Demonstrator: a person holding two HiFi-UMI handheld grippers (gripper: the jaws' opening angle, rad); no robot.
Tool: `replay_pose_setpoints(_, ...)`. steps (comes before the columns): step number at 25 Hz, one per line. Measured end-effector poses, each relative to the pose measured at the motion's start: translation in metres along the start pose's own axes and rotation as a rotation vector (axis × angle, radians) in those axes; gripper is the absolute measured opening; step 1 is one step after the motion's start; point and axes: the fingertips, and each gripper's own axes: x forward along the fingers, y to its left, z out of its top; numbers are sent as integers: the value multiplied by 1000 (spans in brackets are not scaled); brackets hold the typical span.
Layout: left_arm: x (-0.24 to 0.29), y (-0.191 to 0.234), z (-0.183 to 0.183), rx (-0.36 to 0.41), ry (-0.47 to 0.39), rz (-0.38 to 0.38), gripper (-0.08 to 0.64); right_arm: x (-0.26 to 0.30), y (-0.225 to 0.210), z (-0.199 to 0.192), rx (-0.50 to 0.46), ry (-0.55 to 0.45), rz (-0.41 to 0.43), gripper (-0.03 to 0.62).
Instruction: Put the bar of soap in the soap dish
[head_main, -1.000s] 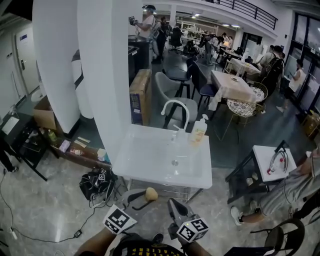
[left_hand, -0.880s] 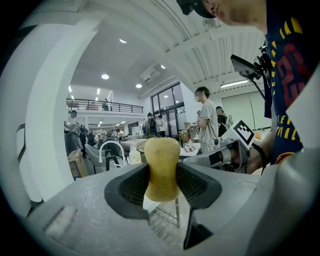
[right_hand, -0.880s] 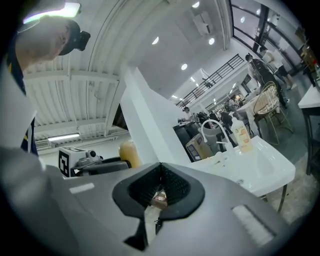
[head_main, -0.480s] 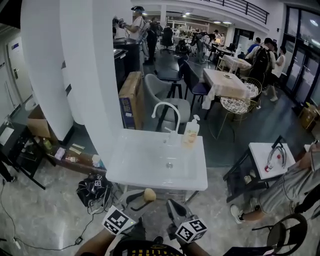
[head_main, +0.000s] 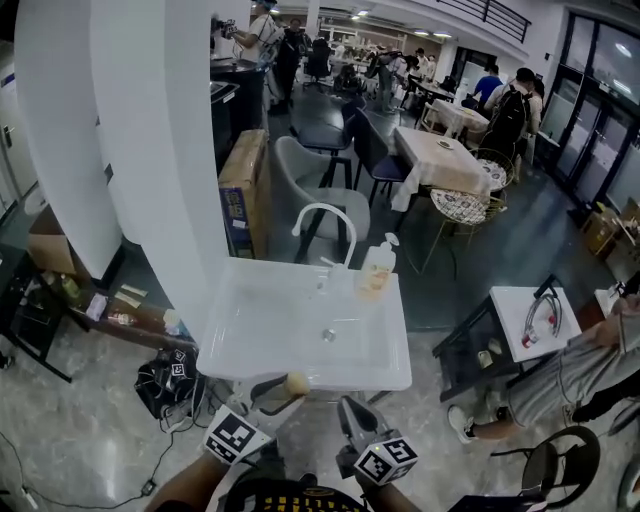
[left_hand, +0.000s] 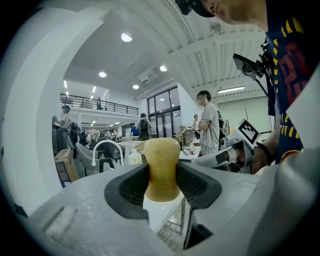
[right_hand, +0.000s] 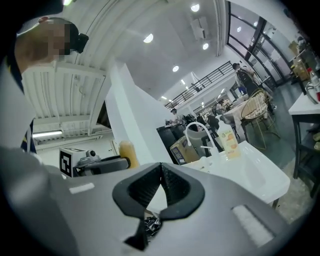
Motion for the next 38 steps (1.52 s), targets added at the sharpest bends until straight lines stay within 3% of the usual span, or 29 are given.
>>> replay_pose_setpoints(17,36,147,-19,-16,-4,-79,175,144,-35,37,-17,-45,-120,2)
replay_pose_setpoints(30,75,167,-37,-42,12,-180,175,166,-63,30,-5,-29,-209,2)
replay_pose_setpoints(38,99,178,-36,-13,35,-187,176,185,-84,39,24,-64,-180,3)
